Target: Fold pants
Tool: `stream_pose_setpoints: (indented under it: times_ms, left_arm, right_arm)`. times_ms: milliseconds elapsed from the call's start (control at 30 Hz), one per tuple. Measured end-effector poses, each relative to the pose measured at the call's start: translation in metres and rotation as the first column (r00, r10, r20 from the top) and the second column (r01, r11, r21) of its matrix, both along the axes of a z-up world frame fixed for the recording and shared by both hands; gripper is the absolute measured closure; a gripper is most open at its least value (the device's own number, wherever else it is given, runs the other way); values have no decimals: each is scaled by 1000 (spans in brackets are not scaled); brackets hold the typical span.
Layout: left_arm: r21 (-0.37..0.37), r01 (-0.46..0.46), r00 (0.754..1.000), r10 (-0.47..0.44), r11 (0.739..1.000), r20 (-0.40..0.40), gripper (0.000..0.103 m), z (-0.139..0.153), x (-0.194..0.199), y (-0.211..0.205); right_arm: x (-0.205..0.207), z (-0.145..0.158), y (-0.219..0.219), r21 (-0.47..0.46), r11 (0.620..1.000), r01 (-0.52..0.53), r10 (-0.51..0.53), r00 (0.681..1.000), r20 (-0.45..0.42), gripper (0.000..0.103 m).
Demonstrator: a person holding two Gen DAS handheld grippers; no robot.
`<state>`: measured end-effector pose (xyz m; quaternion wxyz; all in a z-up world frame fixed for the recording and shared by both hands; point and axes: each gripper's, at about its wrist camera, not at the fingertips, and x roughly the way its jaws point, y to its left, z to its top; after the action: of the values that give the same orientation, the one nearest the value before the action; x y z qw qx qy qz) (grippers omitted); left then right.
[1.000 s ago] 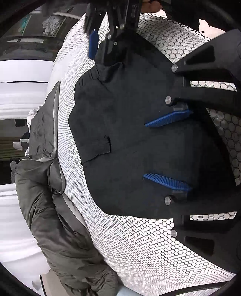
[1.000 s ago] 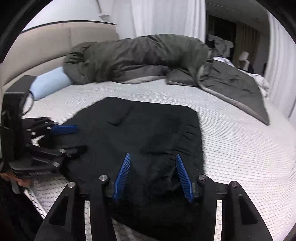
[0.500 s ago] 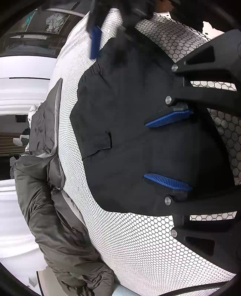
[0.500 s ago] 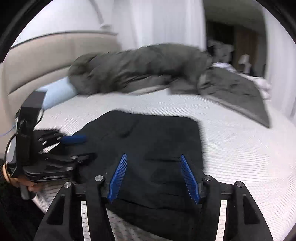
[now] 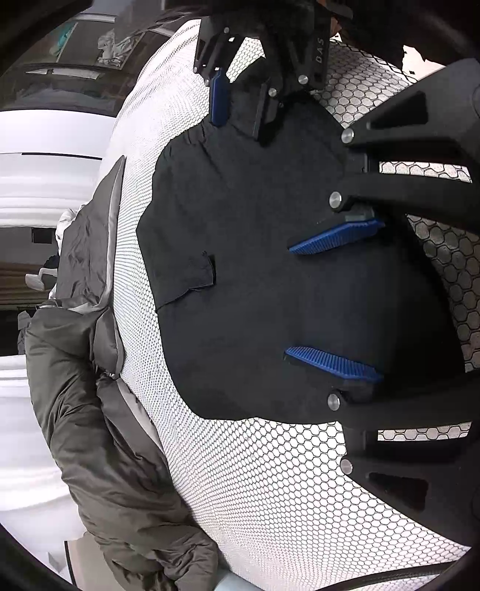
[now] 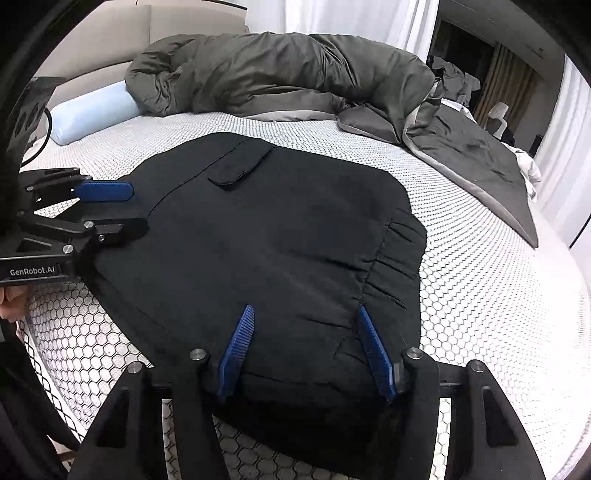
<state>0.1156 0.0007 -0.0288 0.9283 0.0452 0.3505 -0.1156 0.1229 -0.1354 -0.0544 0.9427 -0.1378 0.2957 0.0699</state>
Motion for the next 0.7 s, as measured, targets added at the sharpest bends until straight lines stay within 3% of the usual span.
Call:
stream_pose_setpoints:
  times_ms: [167, 267, 333, 433, 700]
  left_arm:
    - [-67, -19, 1000, 20, 998, 4, 53, 12, 1, 11]
    - [-81, -46, 999, 44, 996, -20, 52, 13, 20, 17]
    - [-98, -30, 997, 22, 995, -75, 52, 4, 32, 22]
    - [-104, -7, 997, -1, 995, -80, 52, -3, 34, 31]
    - [-124, -84, 992, 72, 989, -100, 44, -8, 27, 59]
  right_arm:
    - [-4, 26, -4, 101, 993, -55, 50, 997, 59, 42]
    - [10, 33, 5, 167, 983, -76, 70, 997, 37, 42]
    - [34, 24, 20, 131, 987, -95, 98, 995, -18, 42]
    - [61, 3, 33, 50, 993, -106, 111, 987, -114, 42]
    - [51, 9, 8, 21, 998, -56, 58, 994, -91, 45]
